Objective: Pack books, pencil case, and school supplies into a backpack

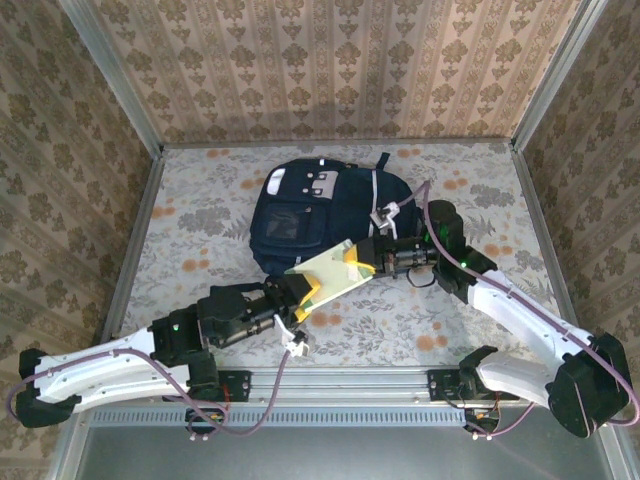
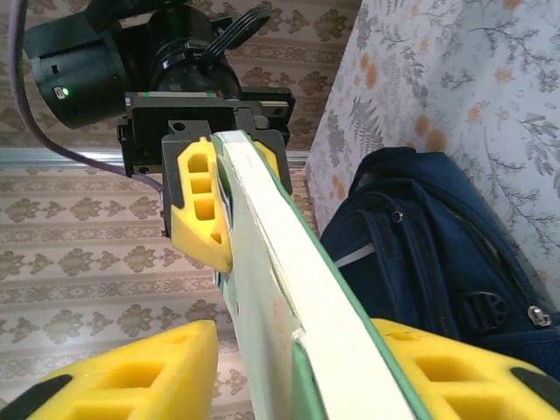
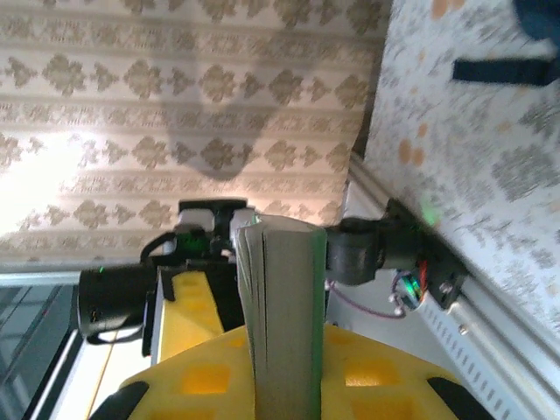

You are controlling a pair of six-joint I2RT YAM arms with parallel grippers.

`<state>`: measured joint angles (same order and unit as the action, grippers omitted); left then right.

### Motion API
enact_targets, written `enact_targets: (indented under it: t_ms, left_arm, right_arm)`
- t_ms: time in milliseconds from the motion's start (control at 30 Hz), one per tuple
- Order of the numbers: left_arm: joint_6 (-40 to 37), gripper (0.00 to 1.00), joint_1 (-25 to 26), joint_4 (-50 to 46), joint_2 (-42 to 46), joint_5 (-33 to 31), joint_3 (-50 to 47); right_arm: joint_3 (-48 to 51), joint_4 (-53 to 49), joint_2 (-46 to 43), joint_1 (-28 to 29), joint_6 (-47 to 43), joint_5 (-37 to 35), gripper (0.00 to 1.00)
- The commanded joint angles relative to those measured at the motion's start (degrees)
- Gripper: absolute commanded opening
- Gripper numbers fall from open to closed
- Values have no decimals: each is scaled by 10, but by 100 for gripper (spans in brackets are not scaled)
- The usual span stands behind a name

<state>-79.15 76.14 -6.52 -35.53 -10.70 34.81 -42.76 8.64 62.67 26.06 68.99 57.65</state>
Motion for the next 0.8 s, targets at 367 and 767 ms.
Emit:
enact_targets:
  t_ms: [367,767]
  left_arm:
    - [493,79,-131,-156,-186,121,193]
    - [943,100,-278,-208,-533,180,467]
  right_arm:
    - [-6,-422,-133,-98,-310,-367,13]
    - [32,-451,-221,-102,-367,-518,13]
